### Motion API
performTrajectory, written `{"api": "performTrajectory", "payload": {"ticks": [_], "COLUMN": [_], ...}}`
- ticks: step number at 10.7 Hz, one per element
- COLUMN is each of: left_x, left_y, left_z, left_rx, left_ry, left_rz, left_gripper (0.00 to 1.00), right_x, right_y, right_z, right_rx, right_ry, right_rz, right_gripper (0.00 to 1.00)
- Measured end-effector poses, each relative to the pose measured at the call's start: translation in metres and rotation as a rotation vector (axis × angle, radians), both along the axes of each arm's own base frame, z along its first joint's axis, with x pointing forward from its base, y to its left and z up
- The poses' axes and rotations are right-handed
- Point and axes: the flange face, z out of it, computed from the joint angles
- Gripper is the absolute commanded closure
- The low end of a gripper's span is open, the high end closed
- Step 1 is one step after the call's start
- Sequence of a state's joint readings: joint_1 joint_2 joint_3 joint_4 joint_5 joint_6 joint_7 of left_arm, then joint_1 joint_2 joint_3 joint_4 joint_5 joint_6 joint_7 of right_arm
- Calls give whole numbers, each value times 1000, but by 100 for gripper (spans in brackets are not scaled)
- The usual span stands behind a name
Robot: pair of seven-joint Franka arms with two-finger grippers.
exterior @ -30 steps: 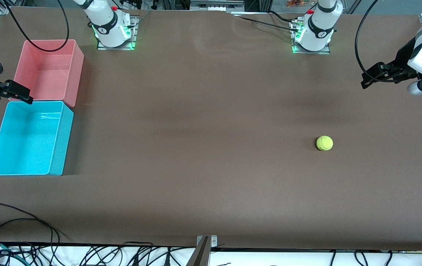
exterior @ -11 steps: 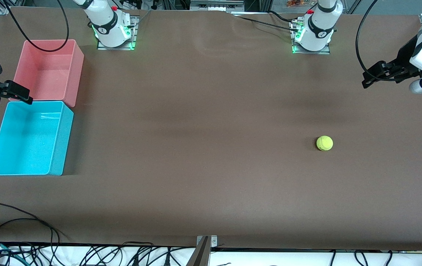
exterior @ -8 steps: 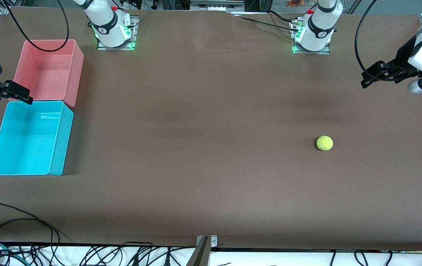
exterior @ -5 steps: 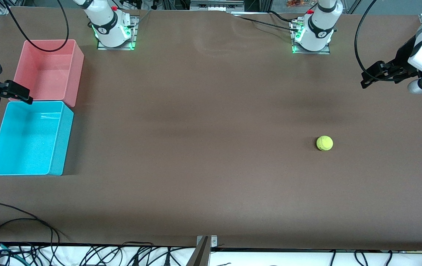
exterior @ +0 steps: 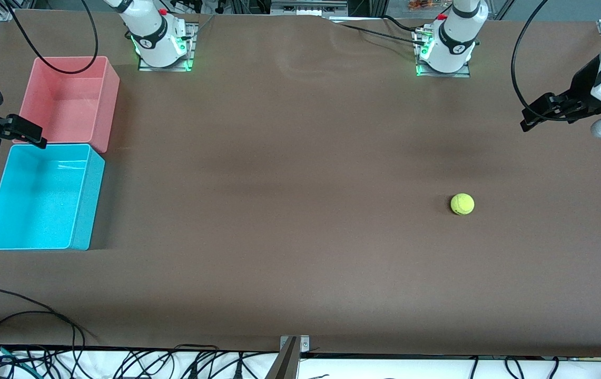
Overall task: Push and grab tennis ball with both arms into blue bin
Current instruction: 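Lower the left gripper down beside the tennis ball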
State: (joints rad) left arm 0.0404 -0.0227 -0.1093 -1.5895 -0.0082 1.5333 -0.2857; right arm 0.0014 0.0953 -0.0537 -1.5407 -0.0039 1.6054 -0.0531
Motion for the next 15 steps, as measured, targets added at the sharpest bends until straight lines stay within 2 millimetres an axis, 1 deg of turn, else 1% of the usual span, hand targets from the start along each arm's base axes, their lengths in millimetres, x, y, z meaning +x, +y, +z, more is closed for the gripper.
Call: {"api": "performTrajectory", "payload": {"ticks": [1,3,4,6,8,9,11,12,13,15], "left_x": [-3,-8,-10,-13,-12,-11,-10,-10,-10,-10], "left_y": [0,1,3,7,11,18,33,37,38,37], "left_z": [-12,-46,-55,-66,-94,-108,-128,-136,-144,-175], "left_rx": [2,6,8,9,9,8,3,3,4,18], "left_ry": [7,35,47,69,91,88,71,68,57,44], "left_rz": [1,4,8,14,22,24,17,18,15,-4], "left_gripper": [0,0,0,0,0,0,0,0,0,0], "right_x": [0,0,1,1,1,1,1,1,1,1], "right_y": [0,0,-1,-3,-5,-5,-5,-5,-5,-6], "right_z": [0,-1,-2,-2,-3,-3,-3,-3,-3,-3], "right_rx": [0,0,0,0,0,0,0,0,0,0], "right_ry": [0,1,3,4,4,4,4,4,4,4], "right_rz": [0,0,-1,-6,-8,-8,-8,-8,-8,-10], "right_gripper": [0,0,0,0,0,0,0,0,0,0]}}
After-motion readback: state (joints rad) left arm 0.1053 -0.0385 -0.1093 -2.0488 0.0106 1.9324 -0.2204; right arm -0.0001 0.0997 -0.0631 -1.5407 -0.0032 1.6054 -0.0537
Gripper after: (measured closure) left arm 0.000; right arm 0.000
